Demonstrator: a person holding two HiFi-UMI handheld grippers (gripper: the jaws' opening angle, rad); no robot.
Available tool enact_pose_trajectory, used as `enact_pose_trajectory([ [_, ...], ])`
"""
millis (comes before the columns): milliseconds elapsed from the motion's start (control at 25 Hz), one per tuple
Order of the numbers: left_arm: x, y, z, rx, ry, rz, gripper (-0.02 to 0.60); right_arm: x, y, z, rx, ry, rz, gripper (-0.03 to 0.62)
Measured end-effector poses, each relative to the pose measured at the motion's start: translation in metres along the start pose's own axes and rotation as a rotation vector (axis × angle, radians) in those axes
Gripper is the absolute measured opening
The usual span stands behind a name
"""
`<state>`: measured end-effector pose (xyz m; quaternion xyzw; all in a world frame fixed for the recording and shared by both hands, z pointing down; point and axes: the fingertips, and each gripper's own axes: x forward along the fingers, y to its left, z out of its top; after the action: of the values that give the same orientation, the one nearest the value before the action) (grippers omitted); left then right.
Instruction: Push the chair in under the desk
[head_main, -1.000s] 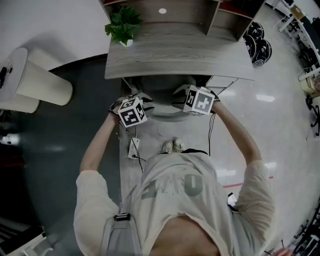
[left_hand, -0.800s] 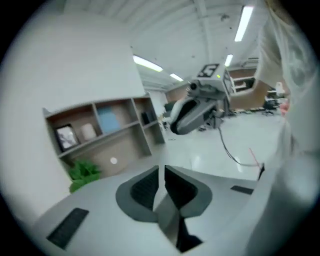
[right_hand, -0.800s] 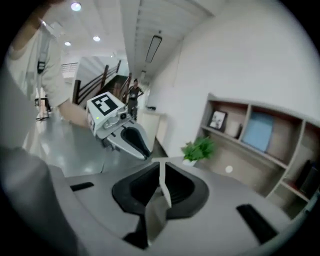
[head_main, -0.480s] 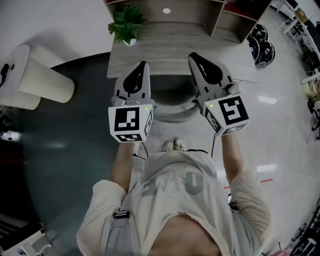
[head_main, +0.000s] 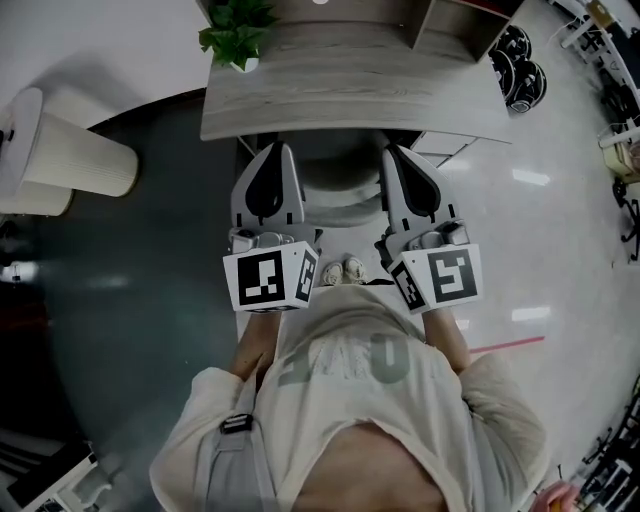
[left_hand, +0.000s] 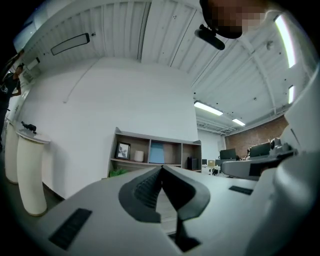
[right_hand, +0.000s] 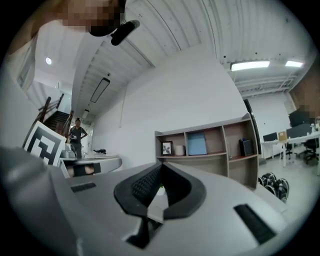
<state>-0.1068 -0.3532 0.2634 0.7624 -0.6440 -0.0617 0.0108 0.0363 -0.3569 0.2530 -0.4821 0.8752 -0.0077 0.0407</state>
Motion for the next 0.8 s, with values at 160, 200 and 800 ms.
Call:
enact_pose_trajectory([
  [160,-0.002,-0.006,0.007,0.024,-0.012,-0.010,0.014,-0.005,-0.002,-0.001,-0.008,0.006,-0.014,0.016],
  [200,-0.002,-0.007,0.007,0.023,-0.013,-0.012,0.014,-0.006,-0.003,-0.001,-0.008,0.006,-0.017,0.016],
  [800,-0.003,-0.004,-0.004,0.018,0.029,-0.016,0.014,-0.011,-0.011,-0.017,-0.012,0.049,-0.031,0.015],
])
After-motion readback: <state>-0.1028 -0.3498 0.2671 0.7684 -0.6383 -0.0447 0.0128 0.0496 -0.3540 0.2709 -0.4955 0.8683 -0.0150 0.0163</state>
